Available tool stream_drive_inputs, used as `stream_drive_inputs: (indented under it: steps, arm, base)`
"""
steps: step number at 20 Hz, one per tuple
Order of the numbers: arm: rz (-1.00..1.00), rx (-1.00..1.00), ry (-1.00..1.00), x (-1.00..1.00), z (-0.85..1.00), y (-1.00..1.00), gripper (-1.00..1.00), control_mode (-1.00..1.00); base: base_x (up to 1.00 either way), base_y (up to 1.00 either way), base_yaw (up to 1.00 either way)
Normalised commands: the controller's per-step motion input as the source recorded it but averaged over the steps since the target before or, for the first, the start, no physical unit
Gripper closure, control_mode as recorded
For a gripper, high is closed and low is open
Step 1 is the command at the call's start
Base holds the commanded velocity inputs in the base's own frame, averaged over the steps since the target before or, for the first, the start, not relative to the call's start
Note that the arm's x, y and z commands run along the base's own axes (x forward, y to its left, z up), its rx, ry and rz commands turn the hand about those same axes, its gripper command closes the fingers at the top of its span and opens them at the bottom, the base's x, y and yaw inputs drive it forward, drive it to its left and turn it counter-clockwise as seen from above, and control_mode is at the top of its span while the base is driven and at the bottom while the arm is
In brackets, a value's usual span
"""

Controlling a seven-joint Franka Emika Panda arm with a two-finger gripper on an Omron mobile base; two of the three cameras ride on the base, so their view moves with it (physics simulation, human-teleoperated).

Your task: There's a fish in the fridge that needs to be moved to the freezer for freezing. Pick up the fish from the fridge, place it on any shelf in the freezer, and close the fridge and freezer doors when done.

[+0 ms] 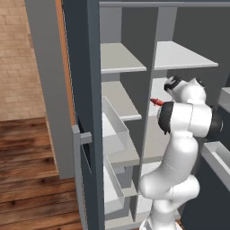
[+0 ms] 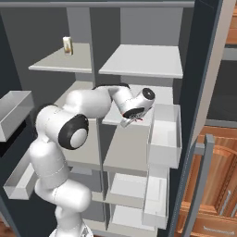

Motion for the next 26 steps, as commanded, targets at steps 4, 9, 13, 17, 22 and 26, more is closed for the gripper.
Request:
stream_drive_inputs:
  steps: [4, 9, 13, 17, 22, 26]
  arm:
    - [-0.03, 0.0, -0.15, -0.78, 0.13, 0.21, 1.0, -1.0]
    - [-0.11, 0.0, -0.09, -0.8, 0.36, 0.03, 1.0, -1.0]
    - [-0.17, -0.05, -0.01, -0.71, 0.59, 0.42, 1.0, -1.0]
    - [-0.09, -0.04, -0.02, -0.59, 0.78, 0.28, 1.0, -1.0]
    - [-0.06, -0.03, 0.0, -0.79, 0.82, 0.11, 1.0, -1.0]
    - [-0.03, 0.0, 0.02, -0.9, 0.77, 0.0, 1.0, -1.0]
  base:
    - [0.0, 0.0, 0.0]
    - [0.0, 0.0, 0.0]
    - [0.0, 0.0, 0.0]
    - [0.0, 0.0, 0.0]
    - [0.0, 0.0, 0.0]
    - [0.0, 0.0, 0.0]
